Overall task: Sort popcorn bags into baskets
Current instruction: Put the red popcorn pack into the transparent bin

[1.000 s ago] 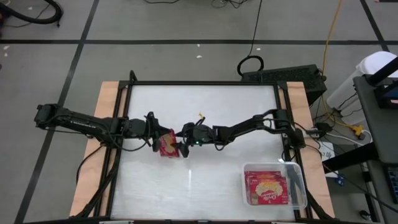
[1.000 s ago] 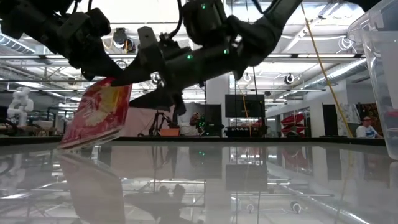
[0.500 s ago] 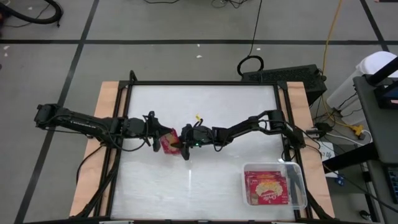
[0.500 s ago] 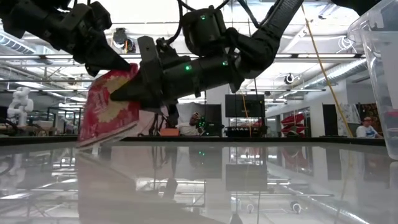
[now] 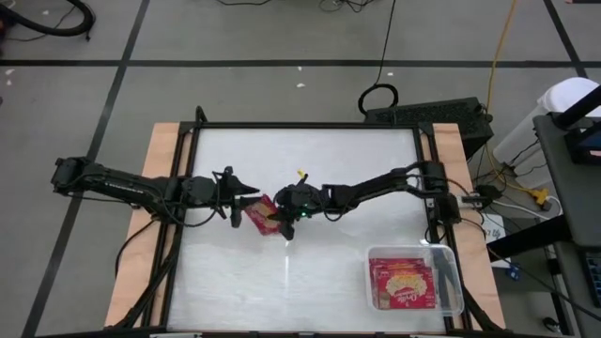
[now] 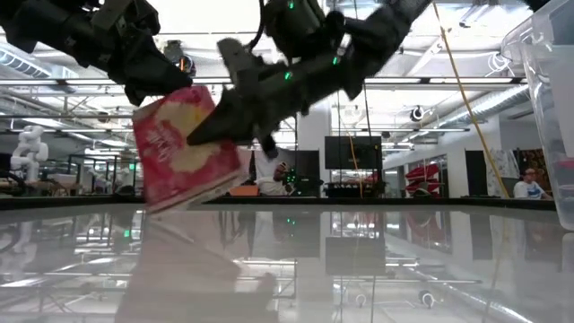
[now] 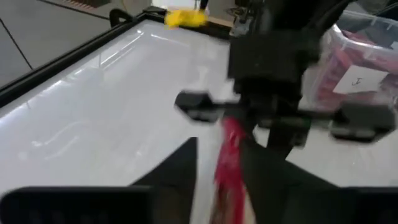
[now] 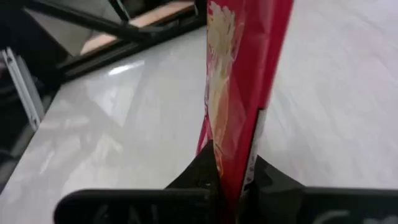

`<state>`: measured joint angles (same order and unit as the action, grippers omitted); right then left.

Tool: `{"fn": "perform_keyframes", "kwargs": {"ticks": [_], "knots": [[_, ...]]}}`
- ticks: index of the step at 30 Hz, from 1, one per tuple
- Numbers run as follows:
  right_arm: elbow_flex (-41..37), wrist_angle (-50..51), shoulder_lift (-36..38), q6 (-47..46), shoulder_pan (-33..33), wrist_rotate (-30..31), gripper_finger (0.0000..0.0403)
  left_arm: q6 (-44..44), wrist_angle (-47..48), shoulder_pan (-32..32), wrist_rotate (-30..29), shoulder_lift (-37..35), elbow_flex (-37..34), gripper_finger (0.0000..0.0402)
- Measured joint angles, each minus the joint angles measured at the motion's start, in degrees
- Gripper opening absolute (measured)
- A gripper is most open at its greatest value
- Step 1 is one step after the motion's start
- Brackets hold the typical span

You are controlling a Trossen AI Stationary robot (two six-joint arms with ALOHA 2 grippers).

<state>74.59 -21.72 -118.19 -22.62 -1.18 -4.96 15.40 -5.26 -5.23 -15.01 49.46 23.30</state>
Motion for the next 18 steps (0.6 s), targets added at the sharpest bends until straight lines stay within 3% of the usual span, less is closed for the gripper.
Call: {"fn": "perform_keyframes", "kwargs": {"ticks": [7, 18], "knots": [[0.0, 25.2, 13.2, 2.6, 0.4, -1.1, 0.0011, -0.3, 0.9, -0.1, -1.6, -4.1, 0.0, 0.0218], [0.0, 67.7, 32.0, 4.4, 0.3, -0.9, 0.001, 1.6, 6.2, -0.2, -1.6, -4.4, 0.0, 0.0236]]}}
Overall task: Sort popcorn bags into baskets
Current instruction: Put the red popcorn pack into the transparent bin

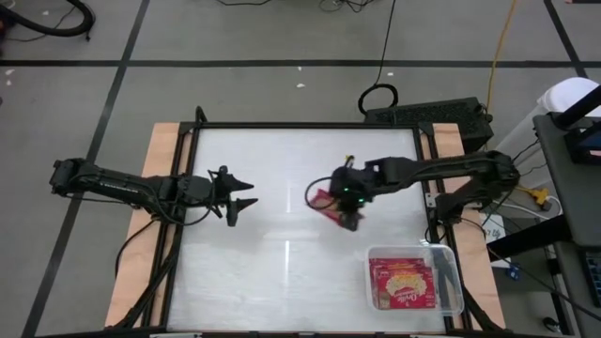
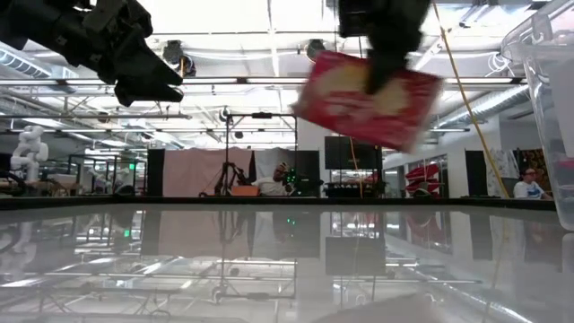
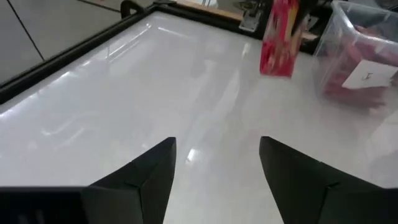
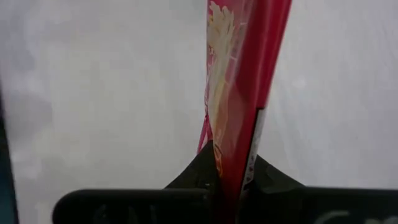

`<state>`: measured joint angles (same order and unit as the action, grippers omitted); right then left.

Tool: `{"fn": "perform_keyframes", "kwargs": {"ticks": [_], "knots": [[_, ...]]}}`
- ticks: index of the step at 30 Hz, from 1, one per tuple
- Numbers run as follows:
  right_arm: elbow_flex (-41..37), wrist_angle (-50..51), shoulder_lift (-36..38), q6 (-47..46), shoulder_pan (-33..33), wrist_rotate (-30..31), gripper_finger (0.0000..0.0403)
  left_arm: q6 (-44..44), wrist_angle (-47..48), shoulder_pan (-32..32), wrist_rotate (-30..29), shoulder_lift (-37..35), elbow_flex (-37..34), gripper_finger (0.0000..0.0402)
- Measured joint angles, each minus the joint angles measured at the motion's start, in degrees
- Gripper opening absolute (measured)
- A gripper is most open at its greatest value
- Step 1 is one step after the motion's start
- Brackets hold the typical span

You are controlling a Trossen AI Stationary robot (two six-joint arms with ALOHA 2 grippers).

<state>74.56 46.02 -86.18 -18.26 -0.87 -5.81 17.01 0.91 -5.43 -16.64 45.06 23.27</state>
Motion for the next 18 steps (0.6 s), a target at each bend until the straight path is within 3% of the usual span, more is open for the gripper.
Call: {"fn": "perform_keyframes", "kwargs": {"ticks": [8, 18], "knots": [[0.0, 18.9, 2.0, 3.2, -0.5, 2.7, 0.001, 1.5, -1.0, -0.1, 0.0, 1.4, 0.0, 0.0237], [0.0, 26.9, 3.5, 4.1, -1.6, -2.0, 0.001, 2.8, -1.1, -0.1, 0.0, 4.6, 0.0, 0.0237]]}}
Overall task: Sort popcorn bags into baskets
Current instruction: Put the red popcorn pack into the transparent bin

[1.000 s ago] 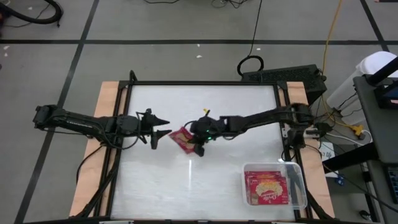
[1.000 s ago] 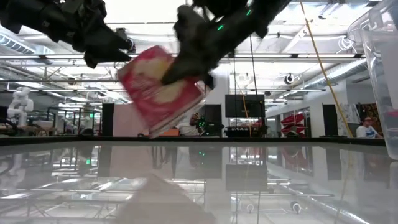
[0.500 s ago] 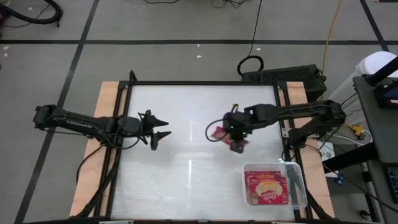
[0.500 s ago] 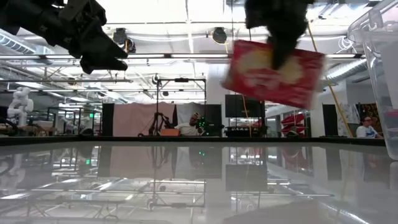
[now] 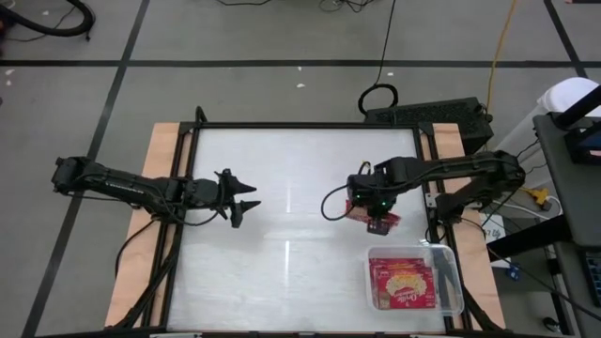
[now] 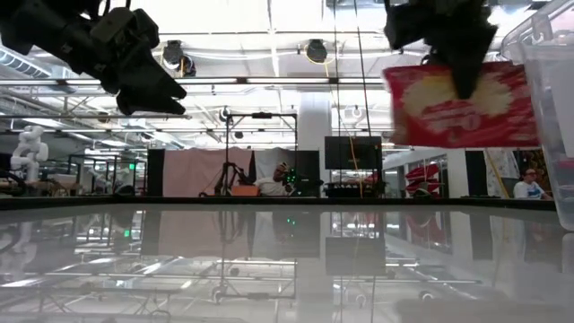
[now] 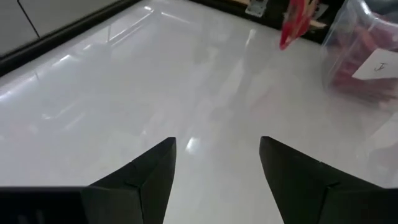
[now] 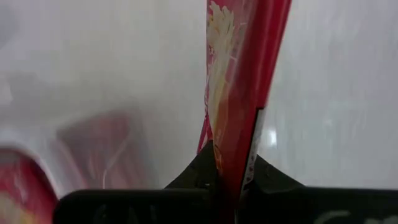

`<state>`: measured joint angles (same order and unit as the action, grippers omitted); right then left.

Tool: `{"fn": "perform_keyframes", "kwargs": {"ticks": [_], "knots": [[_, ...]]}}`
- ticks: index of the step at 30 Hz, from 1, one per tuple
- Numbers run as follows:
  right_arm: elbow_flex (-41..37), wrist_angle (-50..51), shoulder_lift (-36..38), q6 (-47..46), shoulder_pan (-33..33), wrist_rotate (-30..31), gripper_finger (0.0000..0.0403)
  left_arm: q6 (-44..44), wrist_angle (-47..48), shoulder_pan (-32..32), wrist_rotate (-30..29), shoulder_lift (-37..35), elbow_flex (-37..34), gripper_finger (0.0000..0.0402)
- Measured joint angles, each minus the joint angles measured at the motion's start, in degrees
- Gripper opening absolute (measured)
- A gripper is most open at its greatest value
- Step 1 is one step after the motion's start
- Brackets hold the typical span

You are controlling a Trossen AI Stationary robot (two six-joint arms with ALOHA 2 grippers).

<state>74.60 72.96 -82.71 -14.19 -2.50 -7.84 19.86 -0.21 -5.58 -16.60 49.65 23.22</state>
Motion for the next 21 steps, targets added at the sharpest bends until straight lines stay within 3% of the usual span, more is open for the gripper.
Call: {"fn": "perform_keyframes", "kwargs": {"ticks": [10, 17, 21], "knots": [[12.0, 16.3, 0.0, -5.9, -2.2, -2.9, 0.0009, -0.5, -5.7, -1.1, 0.0, 3.4, 0.0, 0.0237], [21.2, 16.9, 0.0, -12.0, -9.2, -4.7, 0.0009, -2.7, -10.0, -2.5, 0.2, 4.5, 0.0, 0.0237], [22.5, 17.2, 0.1, -16.7, -14.0, -7.6, 0.0009, -2.9, -10.6, -3.2, 0.2, 4.5, 0.0, 0.0237]]}}
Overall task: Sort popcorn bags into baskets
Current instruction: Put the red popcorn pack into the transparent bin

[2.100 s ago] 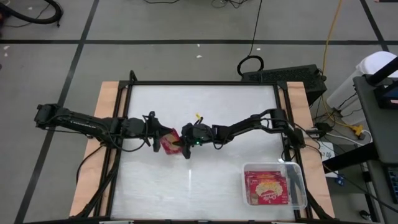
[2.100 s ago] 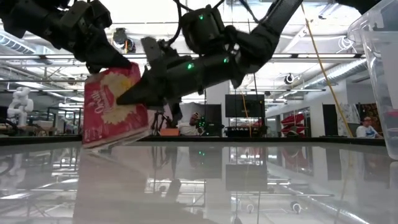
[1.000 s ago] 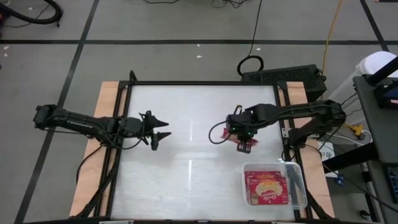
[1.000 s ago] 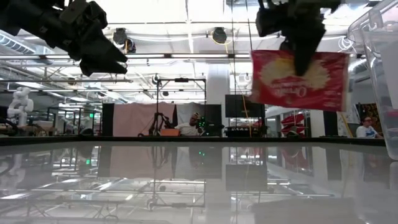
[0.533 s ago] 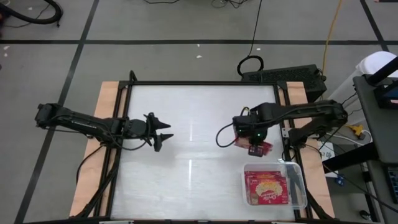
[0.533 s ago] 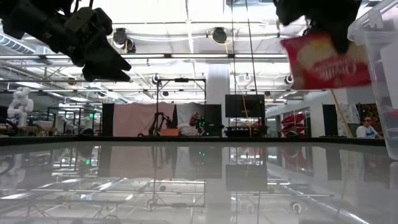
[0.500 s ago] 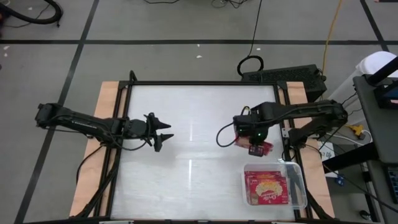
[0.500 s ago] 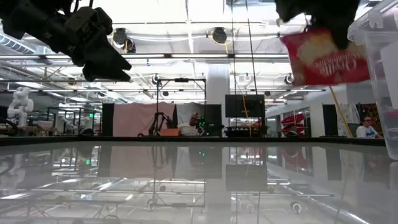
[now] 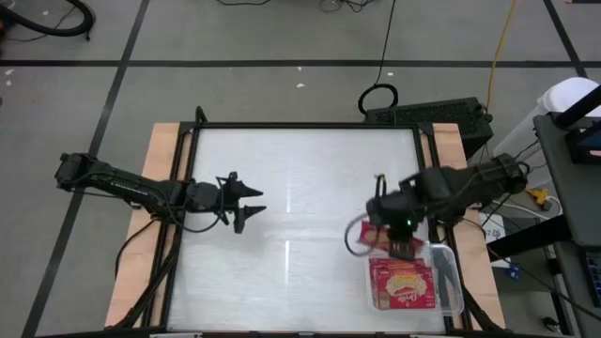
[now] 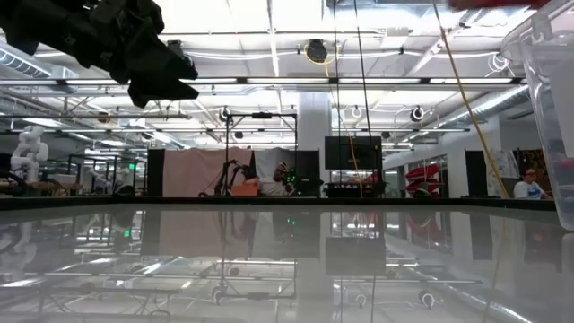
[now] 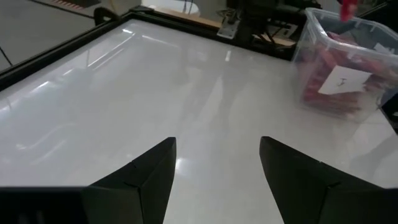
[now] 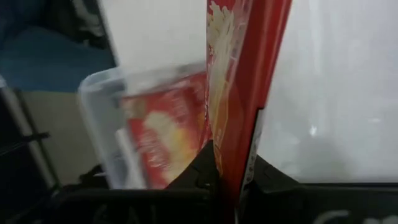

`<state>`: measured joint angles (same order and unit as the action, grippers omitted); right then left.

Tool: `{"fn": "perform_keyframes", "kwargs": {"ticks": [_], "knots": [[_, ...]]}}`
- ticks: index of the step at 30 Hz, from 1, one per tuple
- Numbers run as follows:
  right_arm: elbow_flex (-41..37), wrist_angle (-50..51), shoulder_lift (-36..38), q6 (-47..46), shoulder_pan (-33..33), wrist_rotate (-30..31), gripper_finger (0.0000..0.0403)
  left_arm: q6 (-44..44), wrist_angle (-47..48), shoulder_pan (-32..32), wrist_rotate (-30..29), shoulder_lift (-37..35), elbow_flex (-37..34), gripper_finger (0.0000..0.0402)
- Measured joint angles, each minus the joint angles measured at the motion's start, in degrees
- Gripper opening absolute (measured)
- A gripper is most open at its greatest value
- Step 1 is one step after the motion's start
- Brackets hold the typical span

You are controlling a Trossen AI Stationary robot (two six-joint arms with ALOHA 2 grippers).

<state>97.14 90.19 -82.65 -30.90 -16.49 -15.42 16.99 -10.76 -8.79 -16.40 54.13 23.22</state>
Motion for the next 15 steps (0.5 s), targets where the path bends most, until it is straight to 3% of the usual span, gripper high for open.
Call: {"fn": "perform_keyframes", "kwargs": {"ticks": [8, 15], "knots": [[0.0, -0.2, -0.4, -11.3, -12.0, -2.9, 0.0009, 0.2, -0.8, -2.1, 0.0, 0.0, 0.0, 0.0237], [0.0, -0.1, -1.0, -13.4, -20.9, -2.8, 0.0009, 1.1, -5.3, -2.3, 0.0, 0.0, 0.0, 0.0237]]}}
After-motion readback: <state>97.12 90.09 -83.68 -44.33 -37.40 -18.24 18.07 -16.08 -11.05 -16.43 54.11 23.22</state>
